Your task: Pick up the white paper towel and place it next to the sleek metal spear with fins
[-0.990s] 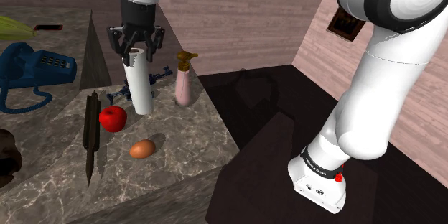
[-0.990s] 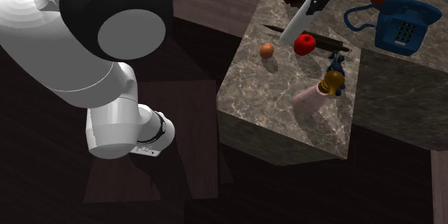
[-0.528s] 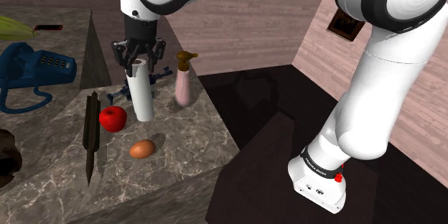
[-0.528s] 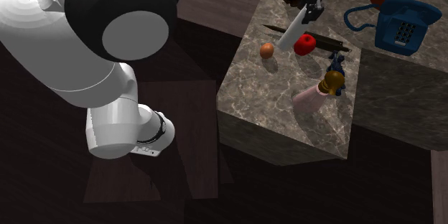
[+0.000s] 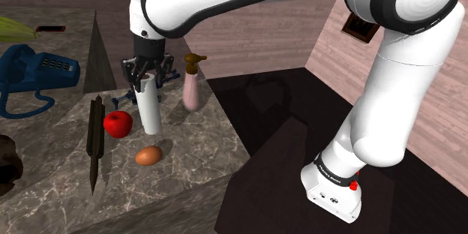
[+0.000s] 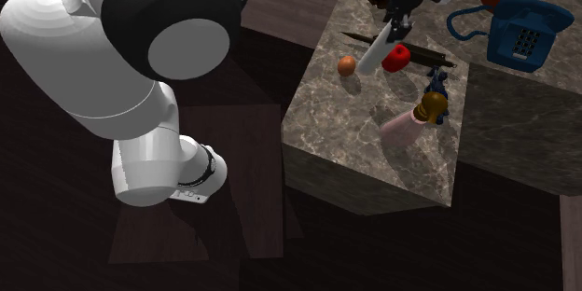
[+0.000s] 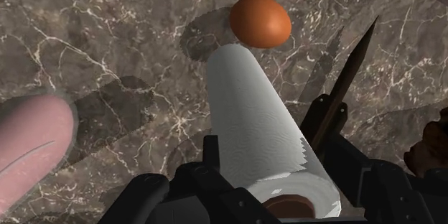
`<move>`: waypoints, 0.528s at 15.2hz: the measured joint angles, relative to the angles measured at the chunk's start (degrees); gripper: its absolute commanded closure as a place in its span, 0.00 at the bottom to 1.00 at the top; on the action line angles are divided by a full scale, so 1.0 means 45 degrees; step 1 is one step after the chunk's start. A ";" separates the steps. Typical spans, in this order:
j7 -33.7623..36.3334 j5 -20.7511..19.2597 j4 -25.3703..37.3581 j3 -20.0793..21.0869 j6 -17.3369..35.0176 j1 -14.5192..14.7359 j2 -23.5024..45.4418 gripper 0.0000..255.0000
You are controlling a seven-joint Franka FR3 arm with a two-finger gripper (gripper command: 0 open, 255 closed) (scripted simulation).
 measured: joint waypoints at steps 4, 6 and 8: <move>0.0042 -0.0089 -0.0375 -0.0024 0.0597 0.0036 0.0232 1.00; 0.0057 -0.0151 -0.0482 -0.0047 0.0868 0.0055 0.0404 1.00; 0.0061 -0.0199 -0.0657 -0.0070 0.1167 0.0063 0.0535 1.00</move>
